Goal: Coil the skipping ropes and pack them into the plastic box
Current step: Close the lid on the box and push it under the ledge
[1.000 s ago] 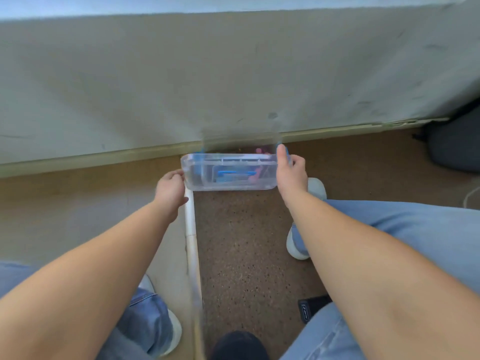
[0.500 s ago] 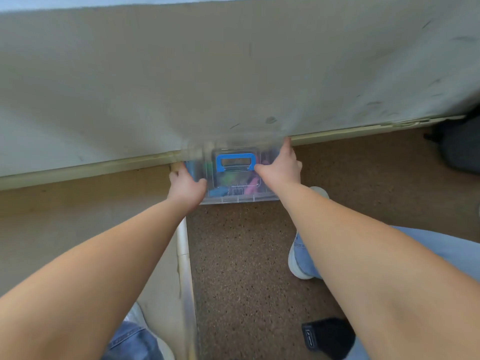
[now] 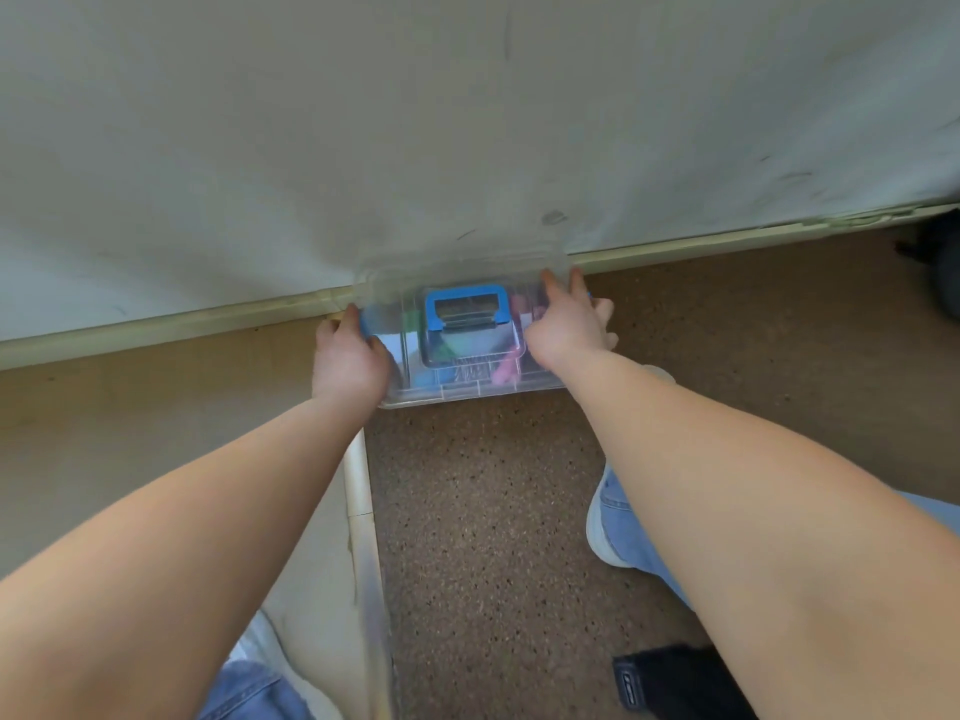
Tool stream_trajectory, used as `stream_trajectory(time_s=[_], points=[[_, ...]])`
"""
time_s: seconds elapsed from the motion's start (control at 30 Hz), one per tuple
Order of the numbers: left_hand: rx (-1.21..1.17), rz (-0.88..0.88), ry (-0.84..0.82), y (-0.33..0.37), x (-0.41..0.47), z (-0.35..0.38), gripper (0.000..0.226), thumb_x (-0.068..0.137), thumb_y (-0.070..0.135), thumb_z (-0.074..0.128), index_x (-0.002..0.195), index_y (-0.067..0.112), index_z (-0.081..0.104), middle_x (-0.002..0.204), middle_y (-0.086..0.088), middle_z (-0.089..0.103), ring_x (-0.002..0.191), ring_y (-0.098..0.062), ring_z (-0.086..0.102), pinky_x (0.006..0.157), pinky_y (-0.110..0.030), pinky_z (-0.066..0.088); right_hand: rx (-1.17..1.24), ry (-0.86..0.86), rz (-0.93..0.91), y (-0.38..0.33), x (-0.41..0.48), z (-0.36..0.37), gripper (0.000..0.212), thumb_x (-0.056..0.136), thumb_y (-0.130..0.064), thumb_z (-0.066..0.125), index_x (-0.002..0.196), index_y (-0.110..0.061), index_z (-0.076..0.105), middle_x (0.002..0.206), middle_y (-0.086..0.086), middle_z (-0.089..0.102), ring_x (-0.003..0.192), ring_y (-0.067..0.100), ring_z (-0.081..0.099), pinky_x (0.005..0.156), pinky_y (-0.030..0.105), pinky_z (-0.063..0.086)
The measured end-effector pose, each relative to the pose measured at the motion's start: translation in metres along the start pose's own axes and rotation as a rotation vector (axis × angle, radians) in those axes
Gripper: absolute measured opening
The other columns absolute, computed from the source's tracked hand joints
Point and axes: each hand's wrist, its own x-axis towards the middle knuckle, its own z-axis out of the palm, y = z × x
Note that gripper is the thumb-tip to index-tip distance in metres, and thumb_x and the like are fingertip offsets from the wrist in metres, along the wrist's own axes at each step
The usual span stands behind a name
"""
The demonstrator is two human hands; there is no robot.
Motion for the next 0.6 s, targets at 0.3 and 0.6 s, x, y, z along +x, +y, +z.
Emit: stream_trajectory(time_s=[0.3, 0.6], points=[[-0.068, 0.028, 0.042, -0.007, -0.002, 0.008, 0.057, 0.096, 0.02, 0.051, 0.151, 0.013, 0.037, 0.141, -0.018, 0.046, 0.125, -0.034, 0.05, 0.105, -0.036, 0.039, 0.108, 0.13, -0.14, 0.028, 0.008, 0.0, 0.056, 0.095, -0.005, 0.048, 0.145, -0.03, 0.047, 0.148, 0.0, 0.049, 0.127, 0.035, 0.05, 0.105, 0.042, 0.047], [-0.148, -0.027, 0.021, -0.009, 0.003, 0.011, 0.055, 0.099, 0.024, 0.051, 0.153, 0.02, 0.037, 0.134, -0.014, 0.056, 0.123, -0.031, 0.054, 0.102, -0.038, 0.043, -0.026, -0.082, -0.044, 0.029, 0.01, 0.004, 0.072, 0.101, -0.009, 0.041, 0.16, -0.038, 0.01, 0.169, -0.007, -0.004, 0.149, 0.038, 0.027, 0.117, 0.049, 0.036]])
